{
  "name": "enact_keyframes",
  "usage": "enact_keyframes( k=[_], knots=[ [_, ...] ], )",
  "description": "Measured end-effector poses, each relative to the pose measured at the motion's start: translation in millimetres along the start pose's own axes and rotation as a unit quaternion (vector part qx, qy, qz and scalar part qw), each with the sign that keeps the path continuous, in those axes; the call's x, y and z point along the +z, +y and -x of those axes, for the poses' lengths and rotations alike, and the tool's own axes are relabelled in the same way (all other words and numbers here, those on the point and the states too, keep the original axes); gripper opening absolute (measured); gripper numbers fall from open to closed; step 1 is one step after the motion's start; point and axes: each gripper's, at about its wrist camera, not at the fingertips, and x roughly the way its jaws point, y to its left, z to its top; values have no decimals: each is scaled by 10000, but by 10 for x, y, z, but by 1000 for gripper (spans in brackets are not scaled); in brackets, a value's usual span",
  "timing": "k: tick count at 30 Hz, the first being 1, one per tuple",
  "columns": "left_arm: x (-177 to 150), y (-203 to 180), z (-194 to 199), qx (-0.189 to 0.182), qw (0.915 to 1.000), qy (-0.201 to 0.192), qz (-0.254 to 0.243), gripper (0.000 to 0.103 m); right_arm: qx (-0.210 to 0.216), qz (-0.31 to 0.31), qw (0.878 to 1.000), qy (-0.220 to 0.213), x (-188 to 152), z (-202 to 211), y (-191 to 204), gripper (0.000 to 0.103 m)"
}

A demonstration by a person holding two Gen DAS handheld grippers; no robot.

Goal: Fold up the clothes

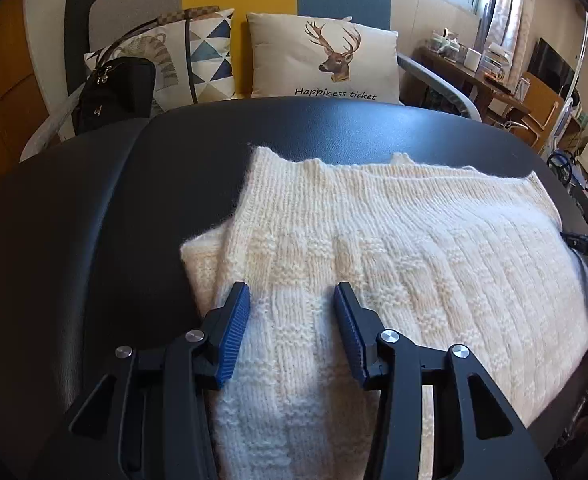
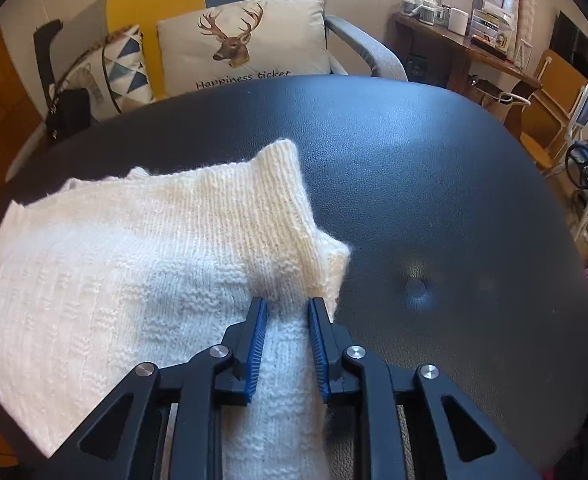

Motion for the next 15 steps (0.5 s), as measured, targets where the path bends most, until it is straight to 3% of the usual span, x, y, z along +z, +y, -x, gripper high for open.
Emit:
enact_keyframes(
  k=[3,6,9,11,12,14,15],
  knots=[
    [-101,-29,78,39,9998,-77,162,47,255,-430,9982,-343,103,189,-64,23],
    [-138,-3,166,-79,9989,-70,467,48,510,-217,9962,-675,325,251,175,26],
    [-71,51,283,-214,9970,-241,697,48,249,216,9968,-730,449,57,432,26],
    [25,116,261,-160,9965,-269,775,48,-35,375,9987,-341,502,-284,517,26],
    [86,155,207,-87,9966,-230,783,48,-135,460,9988,-40,387,-373,509,26],
    [187,239,28,106,9967,44,806,48,-299,735,9968,-127,359,-416,579,28],
    [216,296,-12,-58,9954,89,957,48,-351,834,9958,-168,356,-375,614,28]
  ],
)
